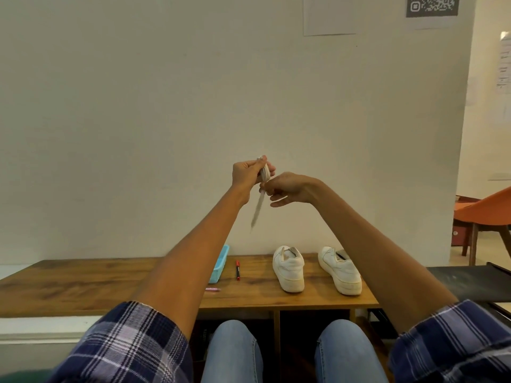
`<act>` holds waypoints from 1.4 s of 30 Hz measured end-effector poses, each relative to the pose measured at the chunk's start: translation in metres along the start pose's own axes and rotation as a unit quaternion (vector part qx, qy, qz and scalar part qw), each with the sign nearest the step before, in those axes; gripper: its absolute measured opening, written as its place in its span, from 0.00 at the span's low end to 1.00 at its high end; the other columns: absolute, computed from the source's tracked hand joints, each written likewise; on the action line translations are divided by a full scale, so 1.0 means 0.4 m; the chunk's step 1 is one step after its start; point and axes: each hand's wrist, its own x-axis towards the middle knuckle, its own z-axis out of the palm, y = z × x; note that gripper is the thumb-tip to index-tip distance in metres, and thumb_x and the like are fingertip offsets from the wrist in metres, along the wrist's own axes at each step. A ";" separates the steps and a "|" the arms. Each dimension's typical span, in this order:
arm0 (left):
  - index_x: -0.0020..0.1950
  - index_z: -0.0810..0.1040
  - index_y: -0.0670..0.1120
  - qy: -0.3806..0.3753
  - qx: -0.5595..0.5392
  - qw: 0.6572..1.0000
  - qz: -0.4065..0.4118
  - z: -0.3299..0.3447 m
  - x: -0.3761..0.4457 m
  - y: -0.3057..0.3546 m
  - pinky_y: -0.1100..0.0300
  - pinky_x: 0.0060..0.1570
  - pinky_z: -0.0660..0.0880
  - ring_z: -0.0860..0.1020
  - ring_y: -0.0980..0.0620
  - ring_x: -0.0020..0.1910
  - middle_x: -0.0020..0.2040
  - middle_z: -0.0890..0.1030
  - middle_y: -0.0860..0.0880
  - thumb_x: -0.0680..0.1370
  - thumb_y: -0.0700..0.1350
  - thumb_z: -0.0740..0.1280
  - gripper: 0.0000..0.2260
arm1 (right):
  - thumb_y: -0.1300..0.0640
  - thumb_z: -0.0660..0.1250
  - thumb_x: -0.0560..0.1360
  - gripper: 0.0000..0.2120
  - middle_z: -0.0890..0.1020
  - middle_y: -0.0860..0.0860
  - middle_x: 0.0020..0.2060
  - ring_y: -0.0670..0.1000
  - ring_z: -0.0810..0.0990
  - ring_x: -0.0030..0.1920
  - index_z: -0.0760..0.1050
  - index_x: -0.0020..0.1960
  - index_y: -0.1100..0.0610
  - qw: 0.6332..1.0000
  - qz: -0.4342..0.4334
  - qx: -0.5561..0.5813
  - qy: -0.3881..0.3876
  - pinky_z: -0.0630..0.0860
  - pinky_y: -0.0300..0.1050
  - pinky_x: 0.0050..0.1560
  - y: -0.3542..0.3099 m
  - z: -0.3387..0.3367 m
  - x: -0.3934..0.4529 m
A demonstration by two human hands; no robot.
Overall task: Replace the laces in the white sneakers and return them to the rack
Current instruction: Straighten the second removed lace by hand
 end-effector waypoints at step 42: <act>0.43 0.77 0.39 0.008 -0.121 0.981 -0.149 -0.112 -0.024 -0.140 0.66 0.33 0.78 0.80 0.57 0.28 0.29 0.81 0.50 0.82 0.41 0.58 0.12 | 0.67 0.63 0.77 0.11 0.81 0.60 0.44 0.56 0.82 0.44 0.76 0.58 0.70 0.944 -0.014 0.329 0.037 0.82 0.45 0.44 0.130 0.138 0.107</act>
